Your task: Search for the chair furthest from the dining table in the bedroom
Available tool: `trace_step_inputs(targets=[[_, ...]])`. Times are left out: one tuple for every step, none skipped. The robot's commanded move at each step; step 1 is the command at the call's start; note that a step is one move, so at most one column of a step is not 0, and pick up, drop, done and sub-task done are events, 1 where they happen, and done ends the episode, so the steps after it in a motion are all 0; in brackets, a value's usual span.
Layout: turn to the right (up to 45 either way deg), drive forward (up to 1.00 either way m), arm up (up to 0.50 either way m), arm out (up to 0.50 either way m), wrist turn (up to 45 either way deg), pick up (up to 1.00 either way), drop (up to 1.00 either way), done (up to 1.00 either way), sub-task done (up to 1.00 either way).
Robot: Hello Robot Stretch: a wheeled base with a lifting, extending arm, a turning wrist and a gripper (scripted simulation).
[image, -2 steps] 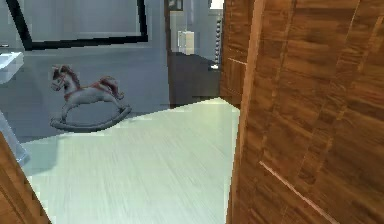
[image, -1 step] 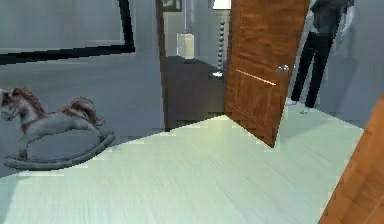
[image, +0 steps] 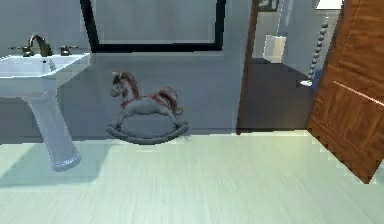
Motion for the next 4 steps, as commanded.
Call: trace_step_inputs(targets=[[0.0, 0.15, 0.00, 0.00, 0.0, 0.00, 0.00, 0.00, 0.00], [27.0, 0.00, 0.00, 0.00, 0.0, 0.00, 0.00, 0.00, 0.00], [0.0, 1.00, 0.00, 0.00, 0.0, 0.00, 0.00, 0.00, 0.00], [0.0, 1.00, 0.00, 0.00, 0.0, 0.00, 0.00, 0.00, 0.00]])
